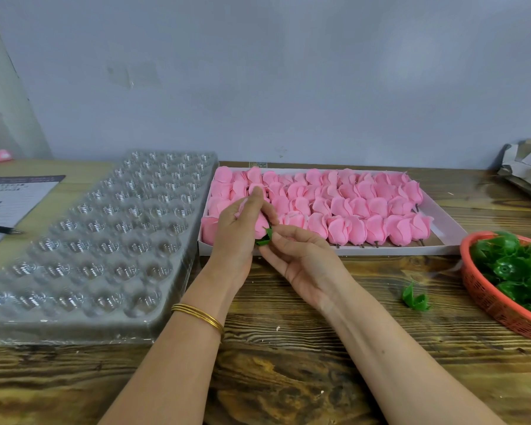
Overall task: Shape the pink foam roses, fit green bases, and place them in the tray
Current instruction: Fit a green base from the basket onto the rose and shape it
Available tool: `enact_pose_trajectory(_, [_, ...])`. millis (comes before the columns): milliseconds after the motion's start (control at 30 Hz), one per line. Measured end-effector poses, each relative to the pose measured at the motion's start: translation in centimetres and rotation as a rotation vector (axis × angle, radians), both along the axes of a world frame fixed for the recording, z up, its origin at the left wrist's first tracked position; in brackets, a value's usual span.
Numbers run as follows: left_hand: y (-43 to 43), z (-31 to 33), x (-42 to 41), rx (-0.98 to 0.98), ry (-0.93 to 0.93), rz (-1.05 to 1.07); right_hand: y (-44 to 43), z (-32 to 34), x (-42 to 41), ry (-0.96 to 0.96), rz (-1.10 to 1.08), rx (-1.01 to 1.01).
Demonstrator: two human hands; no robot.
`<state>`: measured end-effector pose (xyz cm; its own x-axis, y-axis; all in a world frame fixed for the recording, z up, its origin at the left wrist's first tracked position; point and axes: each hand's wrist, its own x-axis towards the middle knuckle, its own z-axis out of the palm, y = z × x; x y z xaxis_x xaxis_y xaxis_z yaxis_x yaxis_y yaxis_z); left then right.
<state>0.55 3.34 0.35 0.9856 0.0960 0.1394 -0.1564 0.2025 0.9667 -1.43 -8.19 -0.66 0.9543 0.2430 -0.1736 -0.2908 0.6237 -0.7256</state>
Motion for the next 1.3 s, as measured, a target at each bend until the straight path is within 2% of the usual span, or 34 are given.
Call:
enact_pose_trajectory(500, [-0.38,0.58,-0.52,0.023,0.033,0.017,0.45,-0.12,0.06,0.063,-0.025,0.069])
enact_pose_trajectory(967, [-0.14,0.6,-0.48,0.046,-0.01,0.009,0.33,-0.05,0.01,0.064,0.087,0.131])
enact_pose_trajectory(1300, [0.0,0.08,-0.31,0.047,0.004,-0.044,0.37,0.09,-0.05,0.089,0.077,0.087])
